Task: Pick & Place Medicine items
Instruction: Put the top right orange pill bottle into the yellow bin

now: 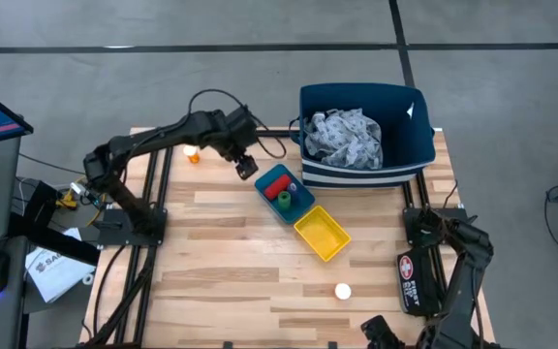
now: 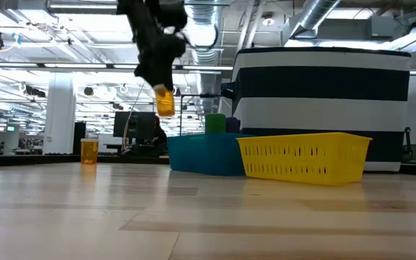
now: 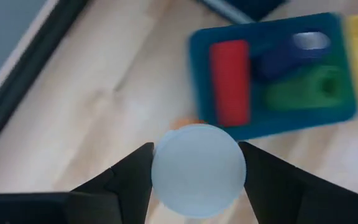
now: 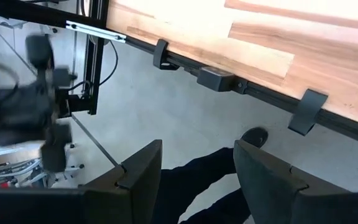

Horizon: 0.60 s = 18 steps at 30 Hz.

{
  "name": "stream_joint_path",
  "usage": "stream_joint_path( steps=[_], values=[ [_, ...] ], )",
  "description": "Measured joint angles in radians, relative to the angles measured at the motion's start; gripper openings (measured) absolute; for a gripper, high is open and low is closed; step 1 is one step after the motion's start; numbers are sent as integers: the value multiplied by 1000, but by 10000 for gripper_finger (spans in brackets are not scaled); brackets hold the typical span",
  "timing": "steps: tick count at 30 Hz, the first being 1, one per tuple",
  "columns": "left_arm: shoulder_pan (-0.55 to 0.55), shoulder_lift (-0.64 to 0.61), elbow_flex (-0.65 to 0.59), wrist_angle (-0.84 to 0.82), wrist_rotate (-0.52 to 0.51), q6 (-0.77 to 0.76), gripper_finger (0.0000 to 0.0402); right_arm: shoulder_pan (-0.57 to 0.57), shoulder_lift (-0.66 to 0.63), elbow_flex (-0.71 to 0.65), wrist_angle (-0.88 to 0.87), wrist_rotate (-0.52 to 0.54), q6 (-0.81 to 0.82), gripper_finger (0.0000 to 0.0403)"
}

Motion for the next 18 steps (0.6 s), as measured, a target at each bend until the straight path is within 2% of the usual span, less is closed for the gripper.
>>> stream_joint_path(
  steps=[12, 18],
  values=[
    [-293, -42, 0, 23, 0, -199, 211, 36, -9, 0, -23, 0, -1, 196],
    [-390, -41, 0, 96, 4, -287, 214, 58, -9, 0, -26, -3, -1, 196]
  ],
)
